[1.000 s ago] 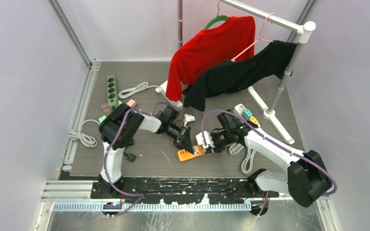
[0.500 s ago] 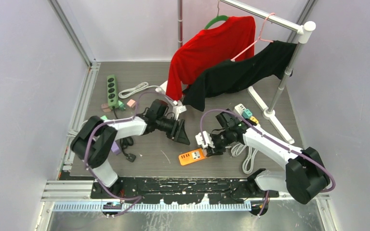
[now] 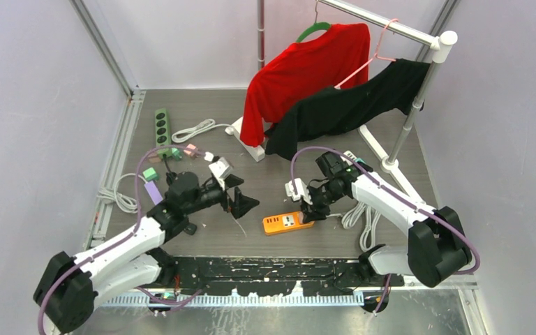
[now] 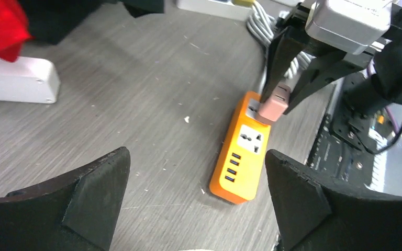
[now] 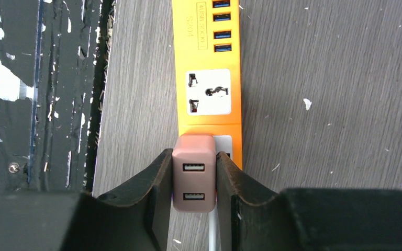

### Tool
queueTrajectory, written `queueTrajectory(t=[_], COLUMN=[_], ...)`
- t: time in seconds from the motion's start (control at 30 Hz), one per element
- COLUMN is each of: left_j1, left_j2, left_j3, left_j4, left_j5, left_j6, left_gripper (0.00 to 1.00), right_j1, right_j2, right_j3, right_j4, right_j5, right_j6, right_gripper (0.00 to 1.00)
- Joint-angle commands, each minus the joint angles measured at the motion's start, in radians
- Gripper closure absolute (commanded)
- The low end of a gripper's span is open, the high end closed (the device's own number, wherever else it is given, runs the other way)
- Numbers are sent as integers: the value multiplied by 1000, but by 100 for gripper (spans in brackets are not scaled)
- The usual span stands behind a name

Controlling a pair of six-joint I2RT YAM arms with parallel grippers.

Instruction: Pull the plug off the socket

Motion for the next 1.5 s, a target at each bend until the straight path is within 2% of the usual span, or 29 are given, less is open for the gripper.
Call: queueTrajectory(t=[0.0, 0.07, 0.13, 0.23, 0.3, 0.33, 0.37, 0.5, 0.73, 0.87, 1.0, 1.3, 1.4, 1.47], left_j1=[1, -9, -58, -245, -322, -346, -364, -418, -424, -422, -421, -420, -418, -412], left_j2=[-77, -74, -59, -31, 5, 31, 58, 189, 433, 539, 626, 727, 747, 756], left_j3=[-168, -196, -197, -198, -199, -199, -196, -144, -49, 14, 71, 101, 107, 105], left_j4=[332, 407, 407, 351, 351, 359, 370, 380, 450, 455, 448, 517, 520, 522], left_j5=[-112, -31, -25, -164, -241, -254, -263, -298, -275, -223, -166, -128, -120, -116], left_j6=[-39, -1, 61, 265, 354, 388, 412, 498, 539, 526, 498, 445, 435, 422], left_gripper=[1, 8, 12, 12, 11, 5, 0, 0, 3, 12, 24, 40, 56, 80], right_j1=[-22, -31, -37, -39, -43, -45, -46, -46, -46, -45, -46, -46, -46, -46], right_j2=[-8, -9, -8, -6, -5, -6, -5, -2, -2, 0, -1, -1, -5, -10], right_j3=[41, 42, 42, 43, 41, 42, 40, 38, 35, 34, 34, 27, 22, 15], right_j4=[-21, -17, -18, -22, -23, -24, -23, -26, -33, -35, -36, -28, -27, -33], right_j5=[12, 17, 18, 19, 20, 20, 20, 18, 17, 12, 12, -1, -17, -26], right_j6=[46, 56, 57, 57, 55, 53, 50, 43, 32, 25, 21, 21, 6, -18], right_gripper=[99, 99, 99, 99, 99, 98, 98, 97, 96, 96, 96, 96, 96, 96])
